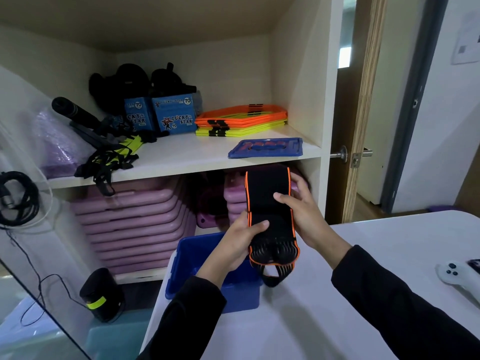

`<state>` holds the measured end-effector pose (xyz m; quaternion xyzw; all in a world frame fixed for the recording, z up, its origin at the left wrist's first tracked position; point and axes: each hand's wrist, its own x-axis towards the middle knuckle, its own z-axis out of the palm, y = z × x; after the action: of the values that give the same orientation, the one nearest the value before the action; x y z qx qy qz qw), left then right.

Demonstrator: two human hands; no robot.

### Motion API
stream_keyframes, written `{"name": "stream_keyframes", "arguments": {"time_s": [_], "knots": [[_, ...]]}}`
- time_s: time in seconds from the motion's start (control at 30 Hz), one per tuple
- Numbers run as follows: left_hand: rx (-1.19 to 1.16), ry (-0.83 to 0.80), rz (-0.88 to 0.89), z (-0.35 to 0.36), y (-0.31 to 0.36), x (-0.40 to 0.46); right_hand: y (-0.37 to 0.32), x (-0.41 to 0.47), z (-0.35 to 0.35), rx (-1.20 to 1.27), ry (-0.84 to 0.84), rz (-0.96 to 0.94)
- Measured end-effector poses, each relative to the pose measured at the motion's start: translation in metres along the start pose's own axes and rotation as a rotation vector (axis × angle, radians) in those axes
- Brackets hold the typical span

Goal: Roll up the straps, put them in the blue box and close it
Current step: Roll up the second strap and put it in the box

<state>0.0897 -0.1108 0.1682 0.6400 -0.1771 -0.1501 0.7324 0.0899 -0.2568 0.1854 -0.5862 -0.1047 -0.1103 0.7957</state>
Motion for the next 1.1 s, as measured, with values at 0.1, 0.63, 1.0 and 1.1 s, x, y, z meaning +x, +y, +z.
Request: {"name": "stream_keyframes", "arguments": {"time_s": [0.1, 0.63, 1.0, 1.1], "knots": [[-0.052, -0.011, -0.038, -0.004, -0.001, 0.002, 0.003, 0.001, -0.003, -0.02, -0.047, -0.016], [-0.415, -0.068, -0.186, -0.039, -0.01, 0.004, 0.038, 0.003, -0.002, -0.321, -0.301, -0.09], [-0.222, 0.051, -0.179, -0.086, -0.027, 0.027, 0.062, 0.028, 0.011, -0.066, -0.183, 0.315], [-0.105, 0.039, -0.168, -0.098, -0.032, 0.031, 0.077, 0.04, 0.013, -0.261, -0.27, 0.419]]}}
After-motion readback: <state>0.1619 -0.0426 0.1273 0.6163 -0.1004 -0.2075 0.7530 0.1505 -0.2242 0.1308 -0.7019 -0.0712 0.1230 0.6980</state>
